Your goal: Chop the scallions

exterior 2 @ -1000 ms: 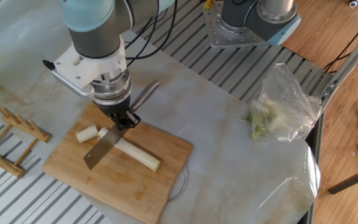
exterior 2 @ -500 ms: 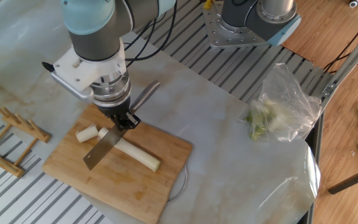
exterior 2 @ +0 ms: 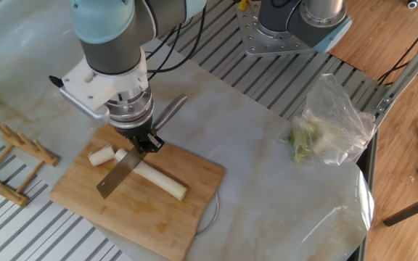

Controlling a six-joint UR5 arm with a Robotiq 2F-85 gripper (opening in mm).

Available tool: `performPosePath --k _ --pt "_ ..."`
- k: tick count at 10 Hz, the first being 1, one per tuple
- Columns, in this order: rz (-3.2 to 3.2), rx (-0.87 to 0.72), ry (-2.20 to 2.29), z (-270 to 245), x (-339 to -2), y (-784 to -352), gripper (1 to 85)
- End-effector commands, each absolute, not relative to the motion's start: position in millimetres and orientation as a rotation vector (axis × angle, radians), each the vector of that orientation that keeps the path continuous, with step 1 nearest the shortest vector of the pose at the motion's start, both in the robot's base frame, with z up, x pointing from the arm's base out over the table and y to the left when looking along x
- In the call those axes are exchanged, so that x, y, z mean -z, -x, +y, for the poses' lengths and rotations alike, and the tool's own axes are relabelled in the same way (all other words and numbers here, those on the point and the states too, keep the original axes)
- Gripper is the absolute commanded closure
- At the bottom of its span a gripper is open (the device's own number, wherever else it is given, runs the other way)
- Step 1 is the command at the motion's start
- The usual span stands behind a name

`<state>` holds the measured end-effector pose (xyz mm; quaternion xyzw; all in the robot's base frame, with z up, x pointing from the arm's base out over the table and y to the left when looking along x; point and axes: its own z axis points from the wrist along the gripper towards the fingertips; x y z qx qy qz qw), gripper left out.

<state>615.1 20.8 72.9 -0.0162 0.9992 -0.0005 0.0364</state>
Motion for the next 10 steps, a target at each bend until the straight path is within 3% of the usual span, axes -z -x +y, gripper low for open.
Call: performPosePath --k 1,10 --pt "3.032 -0.082 0.058 24.2 -72.8 -624.7 84.3" --pt "3.046 -0.115 0.065 11.8 -78.9 -616.2 84.3"
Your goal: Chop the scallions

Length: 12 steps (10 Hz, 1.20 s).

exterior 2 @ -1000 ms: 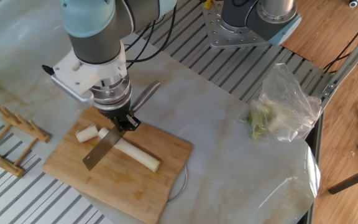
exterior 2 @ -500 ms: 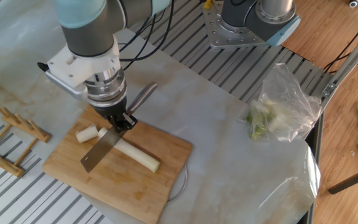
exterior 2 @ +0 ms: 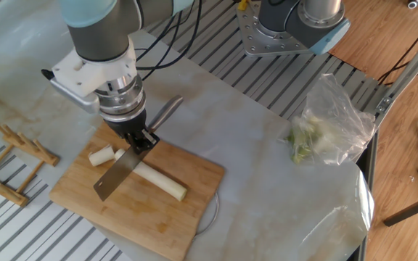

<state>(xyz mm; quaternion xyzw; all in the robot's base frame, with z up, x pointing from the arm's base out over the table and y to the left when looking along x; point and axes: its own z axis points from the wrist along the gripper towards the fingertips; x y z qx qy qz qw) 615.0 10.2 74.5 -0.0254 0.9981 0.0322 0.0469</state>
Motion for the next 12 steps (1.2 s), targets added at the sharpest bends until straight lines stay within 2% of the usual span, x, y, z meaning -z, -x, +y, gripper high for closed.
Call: performPosePath --k 1,8,12 --pt "3.044 -0.115 0.06 14.2 -80.7 -618.1 84.3" --pt "3.048 -0.101 0.014 30.3 -85.0 -630.0 84.3" --pt "3.1 -0.088 0.083 22.6 -86.2 -611.4 84.3"
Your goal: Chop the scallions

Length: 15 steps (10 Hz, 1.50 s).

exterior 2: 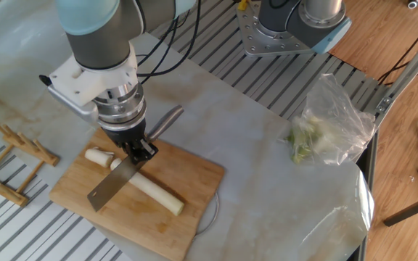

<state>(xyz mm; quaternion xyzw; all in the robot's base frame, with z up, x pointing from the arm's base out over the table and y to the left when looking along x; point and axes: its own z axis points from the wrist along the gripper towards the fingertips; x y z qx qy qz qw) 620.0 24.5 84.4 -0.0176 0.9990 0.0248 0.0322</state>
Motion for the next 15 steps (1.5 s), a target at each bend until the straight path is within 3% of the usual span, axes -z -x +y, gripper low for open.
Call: performPosePath --k 1,9,15 --pt "3.104 -0.085 0.107 18.1 -84.0 -607.9 84.3" --pt "3.101 -0.086 0.207 7.9 -64.6 -608.1 84.3" --pt "3.106 -0.097 0.193 7.0 -73.5 -617.0 84.3"
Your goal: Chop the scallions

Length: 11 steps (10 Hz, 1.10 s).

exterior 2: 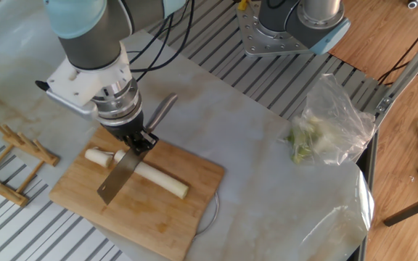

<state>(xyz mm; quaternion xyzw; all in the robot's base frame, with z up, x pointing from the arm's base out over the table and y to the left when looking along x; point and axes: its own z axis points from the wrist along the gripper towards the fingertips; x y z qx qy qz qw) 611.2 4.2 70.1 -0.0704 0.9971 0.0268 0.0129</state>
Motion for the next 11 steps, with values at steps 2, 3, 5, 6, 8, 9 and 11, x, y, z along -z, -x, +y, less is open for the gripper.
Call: performPosePath --k 2,3,5,6,8,9,11 --pt "3.1 -0.096 0.162 14.2 -70.2 -626.7 84.3" --pt "3.099 -0.12 0.161 15.1 -69.1 -630.5 84.3" --pt "3.106 -0.191 0.181 8.9 -71.3 -632.5 84.3" --pt "3.108 -0.191 0.181 4.8 -73.1 -633.1 84.3" --pt "3.101 -0.185 0.178 0.4 -69.4 -636.7 84.3" --pt "3.096 -0.153 0.161 0.3 -64.5 -640.0 84.3" --pt "3.089 -0.098 0.12 7.7 -61.4 -645.3 84.3"
